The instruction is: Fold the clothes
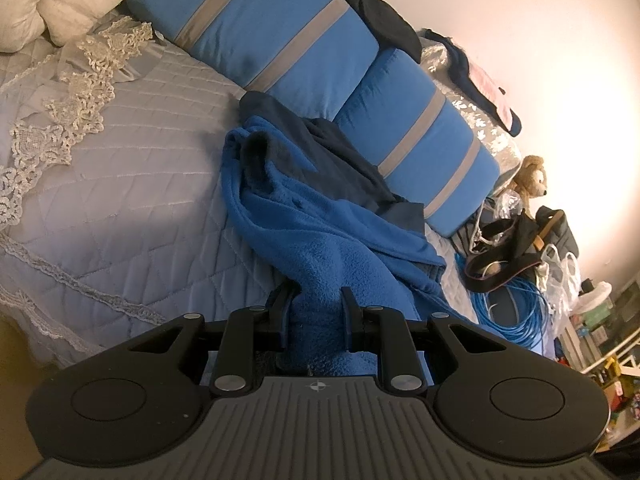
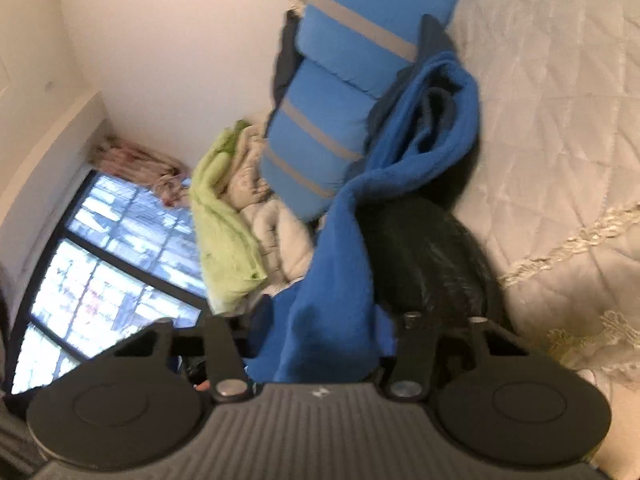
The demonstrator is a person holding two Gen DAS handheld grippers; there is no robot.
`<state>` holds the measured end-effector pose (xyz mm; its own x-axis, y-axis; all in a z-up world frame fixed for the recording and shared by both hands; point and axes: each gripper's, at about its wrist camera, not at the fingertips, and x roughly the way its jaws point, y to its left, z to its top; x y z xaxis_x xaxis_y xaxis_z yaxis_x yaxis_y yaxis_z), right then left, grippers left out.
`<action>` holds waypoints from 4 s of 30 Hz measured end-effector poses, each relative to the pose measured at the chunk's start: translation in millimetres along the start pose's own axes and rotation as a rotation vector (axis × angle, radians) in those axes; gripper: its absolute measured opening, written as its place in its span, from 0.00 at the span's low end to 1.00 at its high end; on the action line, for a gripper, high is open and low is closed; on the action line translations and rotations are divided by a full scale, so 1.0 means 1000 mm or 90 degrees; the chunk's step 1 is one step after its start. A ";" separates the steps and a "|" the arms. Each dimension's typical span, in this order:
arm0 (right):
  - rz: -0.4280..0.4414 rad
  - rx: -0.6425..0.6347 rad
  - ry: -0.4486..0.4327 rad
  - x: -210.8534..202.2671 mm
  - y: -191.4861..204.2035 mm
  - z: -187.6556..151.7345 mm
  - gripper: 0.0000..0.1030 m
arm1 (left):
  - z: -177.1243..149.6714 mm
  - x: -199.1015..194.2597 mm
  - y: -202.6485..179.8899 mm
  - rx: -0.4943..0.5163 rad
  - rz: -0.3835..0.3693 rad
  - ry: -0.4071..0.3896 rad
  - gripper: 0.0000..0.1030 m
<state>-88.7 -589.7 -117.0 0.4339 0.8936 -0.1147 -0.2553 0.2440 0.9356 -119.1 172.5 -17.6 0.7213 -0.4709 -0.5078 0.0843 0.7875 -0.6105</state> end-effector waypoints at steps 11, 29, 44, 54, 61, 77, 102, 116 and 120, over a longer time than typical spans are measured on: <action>-0.080 -0.112 -0.097 -0.013 0.090 0.006 0.08 | 0.005 -0.029 -0.024 0.010 -0.049 -0.081 0.17; -0.102 -0.157 -0.194 -0.031 0.153 0.022 0.08 | 0.004 -0.059 -0.047 0.018 -0.058 -0.138 0.17; -0.227 -0.234 -0.236 0.015 0.178 0.082 0.08 | 0.061 -0.022 -0.067 0.082 0.019 -0.185 0.17; -0.298 -0.299 -0.250 0.050 0.184 0.116 0.08 | 0.088 0.008 -0.074 0.106 0.078 -0.204 0.17; -0.384 -0.292 -0.251 0.076 0.179 0.143 0.08 | 0.105 0.032 -0.083 0.145 0.098 -0.206 0.17; -0.476 -0.299 -0.237 0.121 0.165 0.186 0.08 | 0.144 0.079 -0.084 0.167 0.145 -0.178 0.17; -0.541 -0.351 -0.188 0.201 0.102 0.262 0.08 | 0.199 0.180 -0.055 0.146 0.200 -0.134 0.17; -0.583 -0.364 -0.153 0.247 0.061 0.299 0.08 | 0.215 0.231 -0.033 0.124 0.242 -0.105 0.17; -0.595 -0.384 -0.141 0.261 0.055 0.305 0.08 | 0.221 0.241 -0.024 0.119 0.247 -0.098 0.17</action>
<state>273.9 -458.3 6.5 0.8006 0.1947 -0.5667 -0.1000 0.9759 0.1941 205.2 127.9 9.0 0.8163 -0.0735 -0.5729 -0.0998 0.9590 -0.2653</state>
